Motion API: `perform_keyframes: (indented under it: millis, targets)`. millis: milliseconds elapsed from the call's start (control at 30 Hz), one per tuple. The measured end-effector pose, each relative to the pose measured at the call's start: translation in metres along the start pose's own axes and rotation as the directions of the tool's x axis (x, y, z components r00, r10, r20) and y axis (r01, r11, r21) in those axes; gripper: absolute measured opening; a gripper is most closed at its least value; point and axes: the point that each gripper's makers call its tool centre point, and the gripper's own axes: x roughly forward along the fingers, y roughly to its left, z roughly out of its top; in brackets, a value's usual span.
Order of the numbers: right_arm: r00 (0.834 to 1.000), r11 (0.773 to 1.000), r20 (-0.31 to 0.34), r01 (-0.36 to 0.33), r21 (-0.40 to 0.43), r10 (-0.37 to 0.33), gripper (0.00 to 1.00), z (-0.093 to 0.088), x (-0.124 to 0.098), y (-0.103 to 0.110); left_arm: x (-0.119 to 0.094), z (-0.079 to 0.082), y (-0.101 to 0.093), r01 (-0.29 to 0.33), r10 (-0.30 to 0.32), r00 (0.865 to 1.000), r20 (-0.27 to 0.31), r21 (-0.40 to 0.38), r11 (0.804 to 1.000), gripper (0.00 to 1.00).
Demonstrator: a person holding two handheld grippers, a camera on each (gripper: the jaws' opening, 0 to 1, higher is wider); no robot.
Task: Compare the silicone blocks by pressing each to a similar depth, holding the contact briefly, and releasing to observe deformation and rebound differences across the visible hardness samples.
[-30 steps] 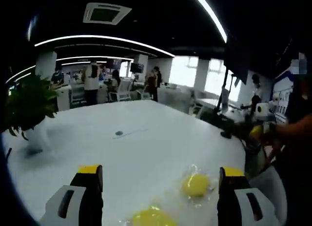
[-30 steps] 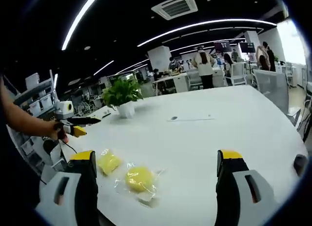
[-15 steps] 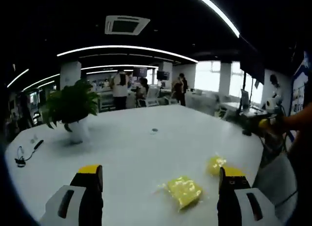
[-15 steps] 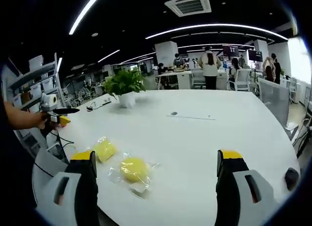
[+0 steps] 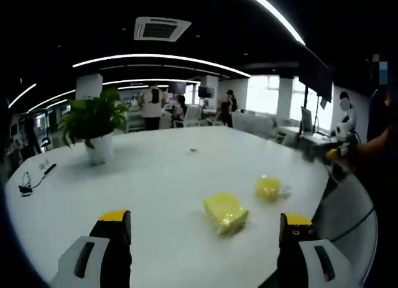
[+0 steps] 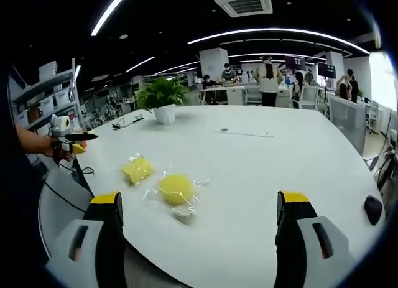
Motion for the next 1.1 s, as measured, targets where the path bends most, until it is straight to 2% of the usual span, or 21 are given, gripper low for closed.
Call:
perform_keyframes:
  millis: [67, 167, 233, 400, 433, 467, 767, 1100]
  targets:
    - [1.0, 1.0, 0.003, 0.018, 0.02, -0.018, 0.97, -0.004, -0.001, 0.0, -0.004, -0.005, 0.001, -0.015, 0.015, 1.0, 0.001, -0.032, 0.999, 1.0]
    - [0.999, 0.999, -0.006, 0.032, 0.023, -0.032, 0.96, -0.012, -0.002, 0.003, -0.008, -0.004, 0.007, -0.043, 0.046, 0.998, 0.032, -0.097, 0.994, 1.0]
    - [0.999, 0.998, -0.001, 0.037, 0.045, -0.037, 0.96, -0.014, -0.003, 0.005, -0.008, -0.001, 0.01, -0.051, 0.056, 0.998, 0.042, -0.1, 0.994, 1.0]
    - [0.999, 0.999, -0.006, 0.039, 0.032, -0.038, 0.96, -0.015, -0.003, 0.008, -0.005, 0.004, 0.009, -0.043, 0.048, 0.997, 0.057, -0.086, 0.995, 1.0]
    - [0.999, 0.999, -0.006, 0.039, 0.03, -0.039, 0.96, -0.015, -0.003, 0.008, -0.002, -0.002, 0.019, -0.04, 0.045, 0.997, 0.061, -0.081, 0.996, 1.0]
    - [0.999, 0.999, -0.006, 0.04, 0.026, -0.04, 0.96, -0.015, -0.003, 0.008, -0.001, -0.001, 0.019, -0.036, 0.042, 0.997, 0.064, -0.081, 0.996, 1.0]
    - [0.999, 0.999, -0.009, 0.051, 0.019, -0.051, 0.96, -0.015, 0.0, 0.008, 0.007, 0.013, -0.011, -0.008, 0.014, 0.997, 0.076, -0.07, 0.998, 1.0]
    - [0.999, 0.998, -0.01, 0.048, 0.034, -0.048, 0.96, -0.019, 0.0, 0.013, 0.007, 0.017, -0.014, -0.012, 0.019, 0.996, 0.082, -0.088, 0.996, 1.0]
